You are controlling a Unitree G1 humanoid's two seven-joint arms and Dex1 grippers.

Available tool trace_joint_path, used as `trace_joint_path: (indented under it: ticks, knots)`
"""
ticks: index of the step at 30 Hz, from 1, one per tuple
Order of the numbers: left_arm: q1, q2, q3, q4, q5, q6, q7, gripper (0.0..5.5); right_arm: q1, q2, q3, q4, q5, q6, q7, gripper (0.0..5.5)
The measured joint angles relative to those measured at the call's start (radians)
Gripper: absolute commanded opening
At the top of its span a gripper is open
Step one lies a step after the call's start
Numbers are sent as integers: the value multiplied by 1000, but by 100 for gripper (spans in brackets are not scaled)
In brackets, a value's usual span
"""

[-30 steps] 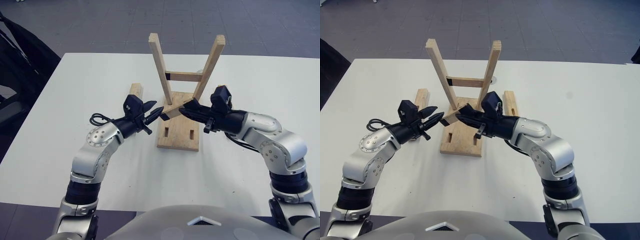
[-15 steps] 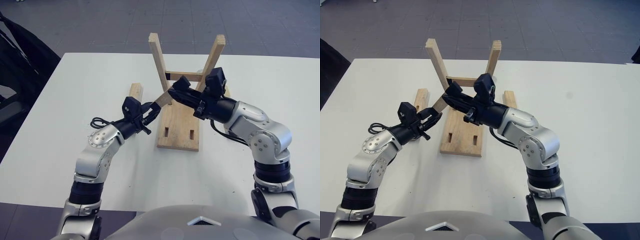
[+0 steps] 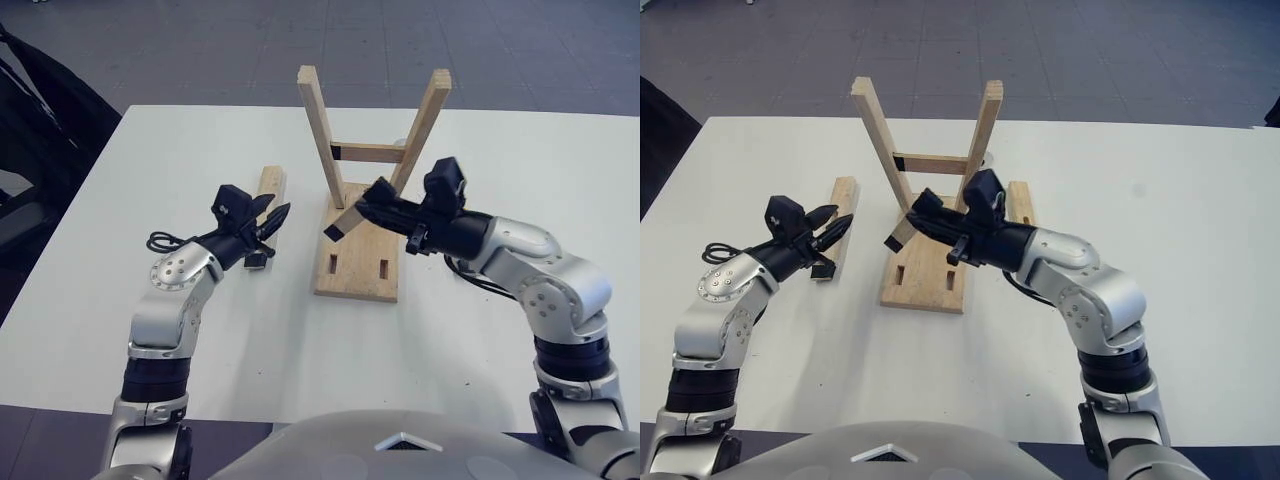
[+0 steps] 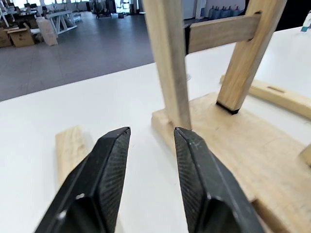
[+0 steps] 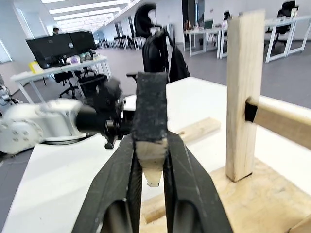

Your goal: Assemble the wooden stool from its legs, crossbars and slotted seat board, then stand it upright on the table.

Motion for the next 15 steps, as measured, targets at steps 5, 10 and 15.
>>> trace_joint_path:
  ticks: [5,10,15]
  knots:
    - [-43,-16,-71,-103,-14,43,-7,167,-29,74,54,110,-69,-57,-19,42]
    - [-10,4,-87,-107,29,33,1,167,-91,157,61,171,-87,-69,-40,41]
    - [0,-1,-77,-82,32,29,6,167,-104,187,53,164,-89,-69,-48,41]
